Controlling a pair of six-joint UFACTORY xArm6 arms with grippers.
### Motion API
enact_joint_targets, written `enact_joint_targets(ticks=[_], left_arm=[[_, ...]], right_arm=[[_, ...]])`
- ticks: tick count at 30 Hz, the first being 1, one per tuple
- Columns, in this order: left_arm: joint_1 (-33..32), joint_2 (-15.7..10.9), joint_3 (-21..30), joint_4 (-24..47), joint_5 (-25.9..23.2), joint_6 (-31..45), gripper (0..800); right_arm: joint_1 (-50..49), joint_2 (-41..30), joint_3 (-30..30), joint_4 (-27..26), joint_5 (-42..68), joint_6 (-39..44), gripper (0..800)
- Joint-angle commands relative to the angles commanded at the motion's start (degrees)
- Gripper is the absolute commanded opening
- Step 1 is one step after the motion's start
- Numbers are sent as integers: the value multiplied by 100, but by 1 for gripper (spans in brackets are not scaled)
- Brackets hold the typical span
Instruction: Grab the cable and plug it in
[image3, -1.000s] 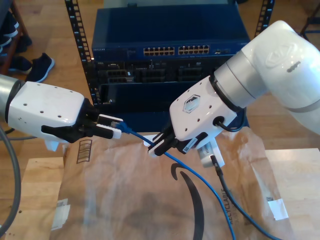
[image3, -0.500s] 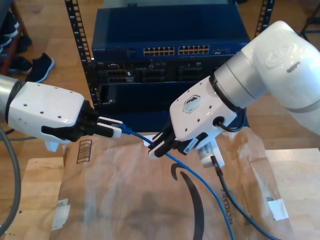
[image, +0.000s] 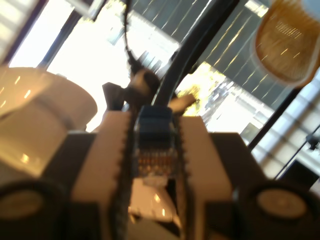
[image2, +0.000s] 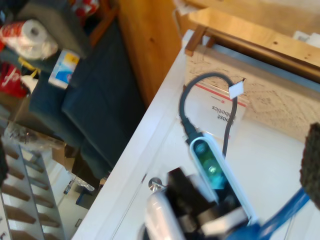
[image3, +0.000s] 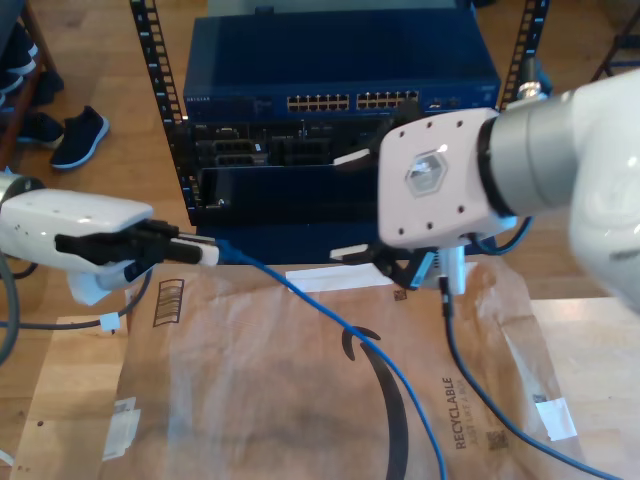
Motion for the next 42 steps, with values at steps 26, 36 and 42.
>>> enact_joint_targets(ticks=[26, 36, 42], left_arm=[[246, 721, 79, -369, 1090, -545, 21], [220, 853, 88, -387, 1459, -536, 22], [202, 888, 97, -378, 1565, -536, 22]], right_arm=[[2233, -404, 651, -343, -2576, -123, 781], [2321, -396, 730, -360, -2593, -123, 766], [2435, -404, 730, -360, -2611, -132, 760]])
